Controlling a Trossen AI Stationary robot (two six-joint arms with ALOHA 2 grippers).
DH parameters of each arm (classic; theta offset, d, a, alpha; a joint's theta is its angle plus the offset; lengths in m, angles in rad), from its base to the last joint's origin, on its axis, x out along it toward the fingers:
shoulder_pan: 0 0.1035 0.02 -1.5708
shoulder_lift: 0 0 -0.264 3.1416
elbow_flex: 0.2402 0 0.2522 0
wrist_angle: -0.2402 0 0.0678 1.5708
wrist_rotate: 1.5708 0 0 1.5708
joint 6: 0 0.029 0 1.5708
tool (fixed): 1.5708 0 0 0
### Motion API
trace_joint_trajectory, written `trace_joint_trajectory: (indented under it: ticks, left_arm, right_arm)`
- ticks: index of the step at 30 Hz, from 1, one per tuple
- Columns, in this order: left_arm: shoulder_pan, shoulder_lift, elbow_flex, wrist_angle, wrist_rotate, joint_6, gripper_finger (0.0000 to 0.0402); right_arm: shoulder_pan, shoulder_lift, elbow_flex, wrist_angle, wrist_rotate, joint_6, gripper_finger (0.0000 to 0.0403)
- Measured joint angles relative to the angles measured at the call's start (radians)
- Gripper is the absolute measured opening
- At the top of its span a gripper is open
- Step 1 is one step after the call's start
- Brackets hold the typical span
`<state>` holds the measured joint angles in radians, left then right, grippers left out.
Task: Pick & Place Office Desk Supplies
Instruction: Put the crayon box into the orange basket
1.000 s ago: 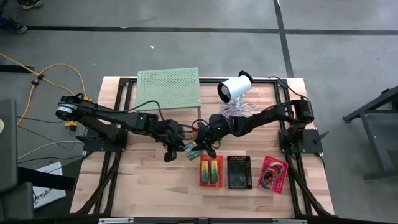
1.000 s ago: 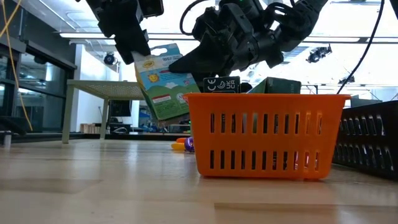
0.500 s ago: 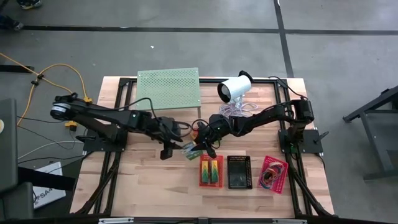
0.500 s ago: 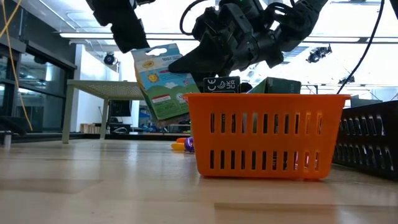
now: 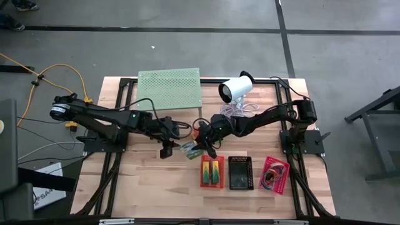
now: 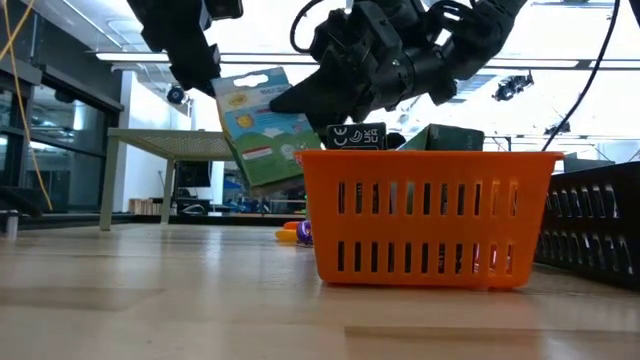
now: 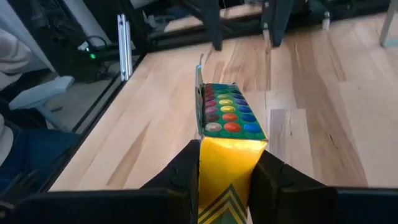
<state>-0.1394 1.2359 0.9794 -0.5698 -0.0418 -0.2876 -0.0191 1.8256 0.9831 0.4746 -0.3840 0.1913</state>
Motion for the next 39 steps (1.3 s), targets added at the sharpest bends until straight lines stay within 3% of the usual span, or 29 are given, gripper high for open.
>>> trace_joint_trajectory:
  ticks: [14, 22, 29, 39]
  left_arm:
    - [0.031, -0.091, -0.001, -0.115, -0.029, 0.002, 0.0152]
    - [0.03, -0.09, -0.001, -0.09, -0.043, -0.001, 0.0152]
    - [0.03, -0.087, -0.001, -0.063, -0.042, -0.001, 0.0152]
    - [0.03, -0.087, -0.001, -0.018, -0.042, 0.0, 0.0152]
  right_arm:
    - [-0.009, -0.183, 0.001, -0.284, 0.204, -0.005, 0.0078]
    - [-0.006, -0.288, 0.0, -0.411, 0.293, 0.126, 0.0077]
    - [0.02, -0.334, 0.001, -0.483, 0.385, 0.182, 0.0076]
    - [0.058, -0.339, 0.001, -0.486, 0.412, 0.295, 0.0076]
